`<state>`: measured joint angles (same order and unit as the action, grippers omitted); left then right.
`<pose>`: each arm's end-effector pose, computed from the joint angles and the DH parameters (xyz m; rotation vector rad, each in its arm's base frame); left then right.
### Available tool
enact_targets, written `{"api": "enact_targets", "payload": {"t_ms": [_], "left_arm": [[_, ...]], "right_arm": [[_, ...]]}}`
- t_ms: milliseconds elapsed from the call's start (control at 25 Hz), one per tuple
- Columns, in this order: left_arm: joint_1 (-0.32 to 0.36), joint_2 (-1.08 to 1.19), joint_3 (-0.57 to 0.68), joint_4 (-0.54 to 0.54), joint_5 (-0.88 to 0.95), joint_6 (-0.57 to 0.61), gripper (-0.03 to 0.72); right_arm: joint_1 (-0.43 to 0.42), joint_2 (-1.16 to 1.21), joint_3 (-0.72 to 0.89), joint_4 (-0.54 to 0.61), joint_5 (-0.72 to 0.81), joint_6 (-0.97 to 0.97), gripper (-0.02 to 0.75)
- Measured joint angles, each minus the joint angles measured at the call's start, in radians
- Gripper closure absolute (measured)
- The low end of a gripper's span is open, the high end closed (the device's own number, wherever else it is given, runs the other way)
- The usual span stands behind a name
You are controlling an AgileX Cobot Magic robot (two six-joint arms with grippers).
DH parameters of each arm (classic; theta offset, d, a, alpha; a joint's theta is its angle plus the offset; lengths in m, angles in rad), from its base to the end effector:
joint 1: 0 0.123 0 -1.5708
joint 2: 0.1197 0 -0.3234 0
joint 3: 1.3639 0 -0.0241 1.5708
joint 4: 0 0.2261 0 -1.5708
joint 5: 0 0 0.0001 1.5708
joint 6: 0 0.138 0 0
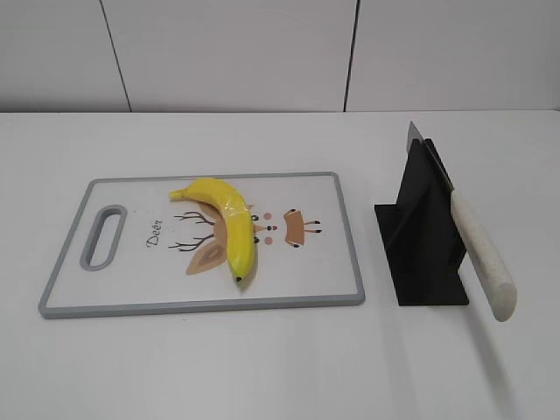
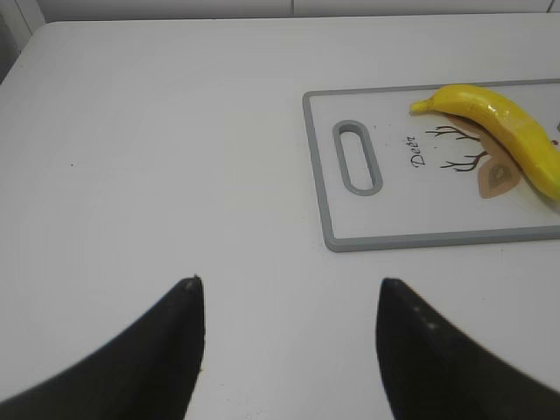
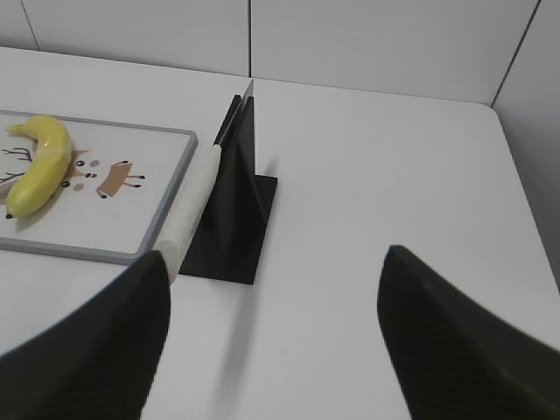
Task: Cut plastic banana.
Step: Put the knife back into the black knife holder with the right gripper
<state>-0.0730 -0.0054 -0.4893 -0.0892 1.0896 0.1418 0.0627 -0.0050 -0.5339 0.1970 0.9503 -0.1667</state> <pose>-0.0261 -0.0090 0.2375 0.2279 2.0632 -0.0653 -0.0240 0.0205 0.2697 -0.2163 1.8722 0.1586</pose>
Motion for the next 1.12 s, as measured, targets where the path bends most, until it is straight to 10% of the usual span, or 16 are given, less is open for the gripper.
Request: {"api": "enact_targets", "payload": {"t_ms": [1120], "left_arm": [[0.0, 0.0, 0.0, -0.001, 0.0, 0.001, 0.108]], "right_arm": [[0.0, 0.0, 0.025, -0.036, 0.085, 0.004, 0.169]]}}
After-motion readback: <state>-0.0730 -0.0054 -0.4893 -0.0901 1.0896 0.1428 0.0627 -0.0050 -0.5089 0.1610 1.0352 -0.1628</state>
